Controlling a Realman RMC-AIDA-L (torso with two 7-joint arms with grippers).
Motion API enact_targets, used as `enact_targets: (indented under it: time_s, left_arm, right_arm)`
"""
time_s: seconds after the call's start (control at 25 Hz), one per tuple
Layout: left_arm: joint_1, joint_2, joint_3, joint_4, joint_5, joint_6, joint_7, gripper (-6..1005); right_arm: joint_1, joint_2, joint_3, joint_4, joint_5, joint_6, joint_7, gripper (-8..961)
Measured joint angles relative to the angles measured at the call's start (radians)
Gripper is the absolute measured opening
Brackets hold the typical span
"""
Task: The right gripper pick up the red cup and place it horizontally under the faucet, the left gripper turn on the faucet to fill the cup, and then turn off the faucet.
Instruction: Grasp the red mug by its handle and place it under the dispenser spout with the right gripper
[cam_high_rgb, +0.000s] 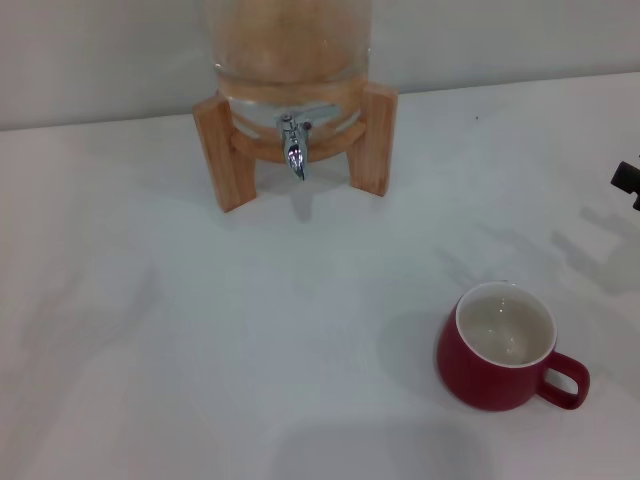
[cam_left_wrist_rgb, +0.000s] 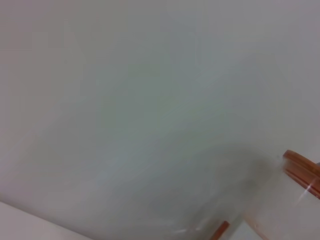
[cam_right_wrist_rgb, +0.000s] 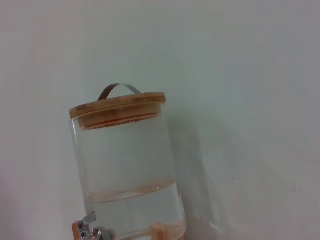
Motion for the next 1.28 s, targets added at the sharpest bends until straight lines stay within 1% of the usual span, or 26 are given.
enact_targets:
  time_s: [0.36, 0.48, 0.52, 0.64, 0.72, 0.92, 1.12, 1.28]
  left_arm:
    - [0.001, 0.0, 0.0, 0.0, 0.0, -0.001, 0.009, 800]
    - [0.003, 0.0, 0.009, 0.004, 0.007, -0.012, 0.058, 800]
    - [0.004, -0.002, 0.011, 0.01, 0.015, -0.023, 0.101, 800]
    - [0.018, -0.022, 0.01, 0.042, 0.034, -0.045, 0.243, 800]
    - [0.028, -0.033, 0.009, 0.046, 0.029, -0.046, 0.3, 800]
    - [0.027, -0.027, 0.001, 0.017, 0.014, -0.051, 0.308, 800]
    - [0.026, -0.027, -0.003, 0.012, 0.007, -0.047, 0.307, 800]
    - [0.021, -0.027, -0.01, 0.011, 0.004, -0.046, 0.305, 800]
  right_arm:
    - [0.0, 0.0, -0.001, 0.002, -0.002, 0.001, 0.0, 620]
    - [0.0, 0.0, 0.0, 0.002, -0.002, 0.001, 0.0, 619]
    - [0.0, 0.0, 0.0, 0.002, -0.003, 0.001, 0.0, 619]
    - [0.0, 0.0, 0.0, 0.002, -0.003, 0.001, 0.0, 619]
    - [0.0, 0.0, 0.0, 0.002, -0.003, 0.001, 0.0, 618]
    - [-0.007, 0.0, -0.007, -0.012, -0.012, 0.001, 0.0, 618]
    - [-0.055, 0.0, -0.021, -0.096, -0.093, 0.015, -0.008, 617]
    - [-0.087, 0.0, -0.014, -0.116, -0.146, 0.024, -0.016, 616]
